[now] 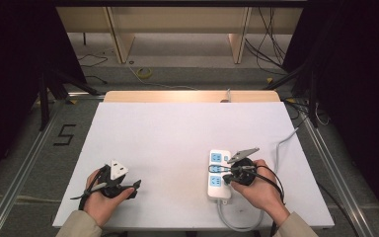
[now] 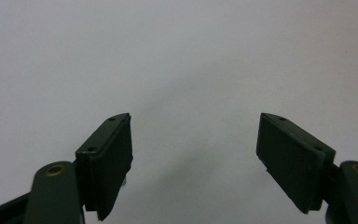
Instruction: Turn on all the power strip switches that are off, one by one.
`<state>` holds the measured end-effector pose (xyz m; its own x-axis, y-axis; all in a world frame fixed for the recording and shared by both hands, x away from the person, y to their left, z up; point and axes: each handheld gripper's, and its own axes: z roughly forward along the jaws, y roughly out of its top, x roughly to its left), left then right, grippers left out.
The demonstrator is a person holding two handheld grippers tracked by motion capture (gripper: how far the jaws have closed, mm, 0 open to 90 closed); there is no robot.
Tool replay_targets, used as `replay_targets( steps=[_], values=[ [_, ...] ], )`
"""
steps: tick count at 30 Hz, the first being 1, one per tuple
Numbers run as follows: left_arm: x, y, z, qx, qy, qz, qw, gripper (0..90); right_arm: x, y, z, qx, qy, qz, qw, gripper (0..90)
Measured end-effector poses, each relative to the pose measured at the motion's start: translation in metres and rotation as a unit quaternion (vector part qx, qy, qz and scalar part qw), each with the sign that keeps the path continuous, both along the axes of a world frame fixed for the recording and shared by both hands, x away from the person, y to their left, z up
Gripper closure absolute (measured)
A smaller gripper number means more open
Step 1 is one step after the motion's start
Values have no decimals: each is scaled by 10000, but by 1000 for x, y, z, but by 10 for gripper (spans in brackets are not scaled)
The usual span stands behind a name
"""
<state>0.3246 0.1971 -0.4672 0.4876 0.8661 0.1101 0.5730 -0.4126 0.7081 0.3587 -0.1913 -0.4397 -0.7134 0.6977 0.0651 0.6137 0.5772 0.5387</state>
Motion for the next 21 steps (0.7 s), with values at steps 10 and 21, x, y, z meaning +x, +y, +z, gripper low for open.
replay_targets(
  steps=[10,21],
  values=[
    [0,0,-1,-22,-4,15,10000,266,0,2,-2,1,32,20,10000,900],
    [0,0,-1,-22,-9,7,10000,267,0,3,-2,-28,47,-51,10000,900]
  ],
)
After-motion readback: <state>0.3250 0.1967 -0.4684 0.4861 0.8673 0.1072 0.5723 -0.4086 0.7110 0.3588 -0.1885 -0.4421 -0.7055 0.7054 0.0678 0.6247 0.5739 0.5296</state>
